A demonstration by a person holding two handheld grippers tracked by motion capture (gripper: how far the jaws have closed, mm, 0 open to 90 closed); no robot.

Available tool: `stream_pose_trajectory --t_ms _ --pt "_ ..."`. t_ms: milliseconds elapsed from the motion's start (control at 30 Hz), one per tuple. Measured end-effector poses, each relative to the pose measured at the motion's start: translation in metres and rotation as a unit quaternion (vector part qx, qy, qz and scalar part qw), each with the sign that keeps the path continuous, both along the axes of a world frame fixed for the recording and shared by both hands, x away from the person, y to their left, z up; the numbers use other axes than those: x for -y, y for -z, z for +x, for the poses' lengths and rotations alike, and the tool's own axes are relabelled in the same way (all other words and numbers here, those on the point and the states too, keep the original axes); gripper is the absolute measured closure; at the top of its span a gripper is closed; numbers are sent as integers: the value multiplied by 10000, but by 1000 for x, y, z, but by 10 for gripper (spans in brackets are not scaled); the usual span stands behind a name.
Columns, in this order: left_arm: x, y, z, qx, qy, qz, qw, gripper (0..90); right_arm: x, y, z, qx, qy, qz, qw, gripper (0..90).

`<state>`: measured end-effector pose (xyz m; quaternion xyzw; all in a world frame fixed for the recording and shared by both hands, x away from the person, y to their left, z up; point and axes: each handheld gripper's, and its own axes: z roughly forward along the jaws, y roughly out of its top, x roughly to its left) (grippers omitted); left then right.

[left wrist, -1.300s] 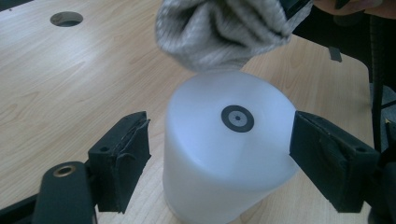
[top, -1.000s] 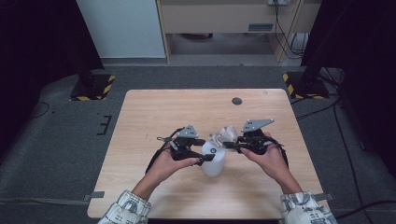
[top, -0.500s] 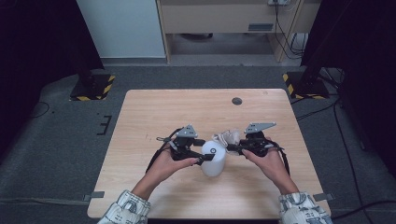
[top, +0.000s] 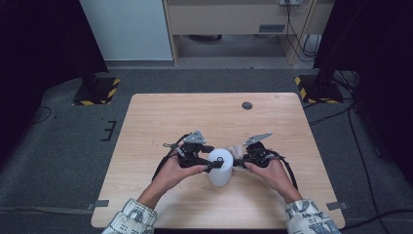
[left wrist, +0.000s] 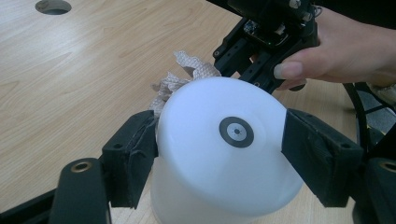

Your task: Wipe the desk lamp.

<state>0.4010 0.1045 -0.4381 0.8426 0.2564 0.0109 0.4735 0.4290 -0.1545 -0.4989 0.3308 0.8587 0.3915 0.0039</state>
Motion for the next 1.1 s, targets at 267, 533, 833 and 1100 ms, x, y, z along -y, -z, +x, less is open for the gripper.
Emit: stream_pose_trajectory --t_ms 267,533,833,1100 --pt "0 -1 0 8 36 9 10000 283 8 -29 -5 417 24 394 9984 747" --pt "0 0 1 -35 28 -13 10000 282 7 -36 -8 519 17 382 9979 748" --pt "-2 0 2 -78 32 -19 10000 282 -2 -14 -3 218 -19 26 9998 748" --pt "-2 0 2 -82 36 -18 10000 283 2 -40 -1 465 17 540 9975 749"
